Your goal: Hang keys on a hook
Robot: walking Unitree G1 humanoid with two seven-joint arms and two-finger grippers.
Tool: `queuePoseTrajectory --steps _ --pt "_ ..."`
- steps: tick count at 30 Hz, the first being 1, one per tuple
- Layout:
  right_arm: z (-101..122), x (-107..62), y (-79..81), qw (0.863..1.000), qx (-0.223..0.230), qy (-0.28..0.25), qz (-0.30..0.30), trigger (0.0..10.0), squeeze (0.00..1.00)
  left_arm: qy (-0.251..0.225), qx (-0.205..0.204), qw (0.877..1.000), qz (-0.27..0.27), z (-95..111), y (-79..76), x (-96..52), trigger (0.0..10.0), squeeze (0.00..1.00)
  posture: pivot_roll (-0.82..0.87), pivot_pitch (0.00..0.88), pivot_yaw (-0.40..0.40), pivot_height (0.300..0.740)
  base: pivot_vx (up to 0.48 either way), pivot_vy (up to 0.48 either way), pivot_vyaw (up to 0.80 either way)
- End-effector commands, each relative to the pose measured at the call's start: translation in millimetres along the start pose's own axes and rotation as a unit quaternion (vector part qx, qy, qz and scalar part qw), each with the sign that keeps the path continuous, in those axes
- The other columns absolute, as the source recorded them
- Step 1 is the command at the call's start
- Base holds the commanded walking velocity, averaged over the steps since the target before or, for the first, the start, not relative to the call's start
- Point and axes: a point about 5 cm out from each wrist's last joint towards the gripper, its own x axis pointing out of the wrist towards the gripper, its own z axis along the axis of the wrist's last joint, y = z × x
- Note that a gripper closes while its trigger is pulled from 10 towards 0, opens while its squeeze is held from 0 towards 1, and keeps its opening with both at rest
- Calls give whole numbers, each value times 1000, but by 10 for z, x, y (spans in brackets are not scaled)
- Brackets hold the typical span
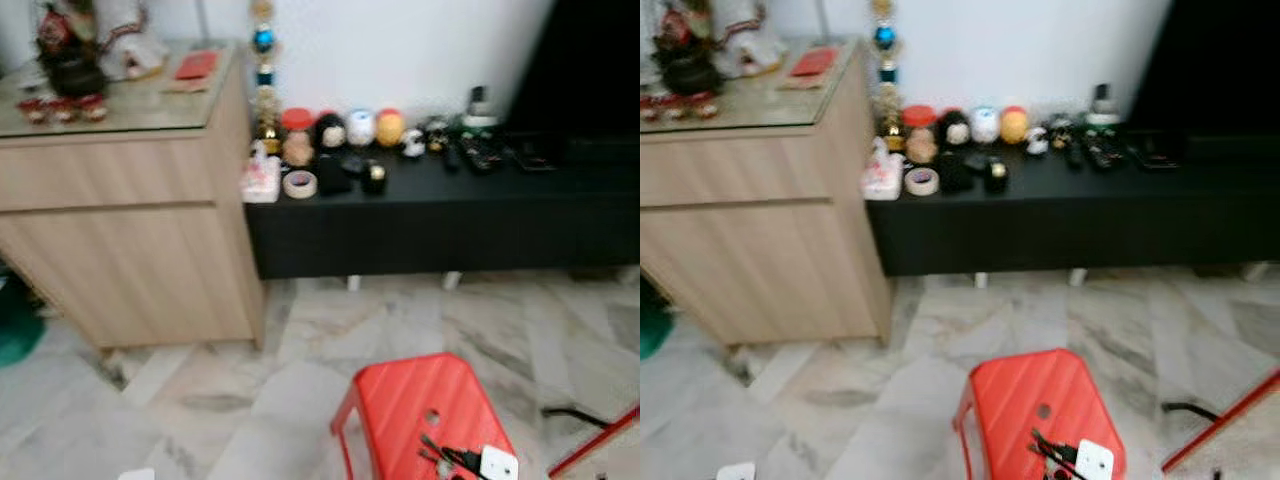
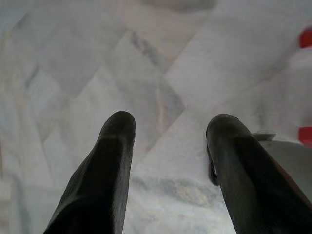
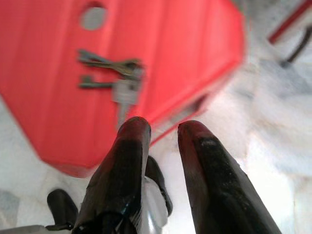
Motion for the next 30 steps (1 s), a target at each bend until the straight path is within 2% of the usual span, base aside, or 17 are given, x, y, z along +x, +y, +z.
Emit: queuePoseTrajectory --steps 1,2,3,6,11,14,20,21,22,23,26,30 --pt "-8 -3 -7 1000 2 0 2 10000 0 -2 -3 1000 13 44 204 1 10000 0 27 0 5 740 0 0 -763" --pt "-8 -3 -7 1000 2 0 2 10000 0 -2 -3 1000 13 44 204 1 10000 0 27 0 5 740 0 0 -763" --pt "-7 -2 -4 1000 2 0 5 10000 0 -5 -3 1000 17 70 291 -1 10000 0 29 0 2 740 0 0 -763" --pt "-4 -1 2 1000 2 0 7 10000 0 -7 -2 1000 21 88 366 -6 10000 0 30 0 3 740 0 0 -763" --pt "4 -2 11 1000 10 -6 7 10000 0 -8 7 1000 18 83 357 -7 10000 0 28 0 6 740 0 -212 -654" --pt "9 -1 17 1000 10 -8 9 10000 0 -9 7 1000 14 64 277 -5 10000 0 27 0 7 740 0 -407 0" --pt "18 -2 23 1000 17 -15 10 10000 0 -15 8 1000 5 76 141 7 10000 0 25 0 9 740 0 0 0" --pt "124 20 56 999 16 -30 13 10000 0 -15 13 1000 3 79 114 10 10000 0 25 0 9 740 0 -277 0" --pt "323 55 120 998 14 -58 18 10000 0 -14 15 1000 -1 67 38 11 10000 0 25 0 9 740 0 -442 0" --pt "376 63 139 998 14 -65 19 10000 0 -13 15 1000 -2 60 -2 11 10000 0 24 0 12 740 0 -442 0" --pt "409 65 159 997 17 -72 20 10000 0 -11 11 1000 -8 28 -171 4 10000 0 20 0 14 740 0 -175 0" --pt "416 66 165 997 19 -73 22 10000 0 -12 16 1000 -12 26 -239 1 10000 0 18 0 16 740 0 0 0"
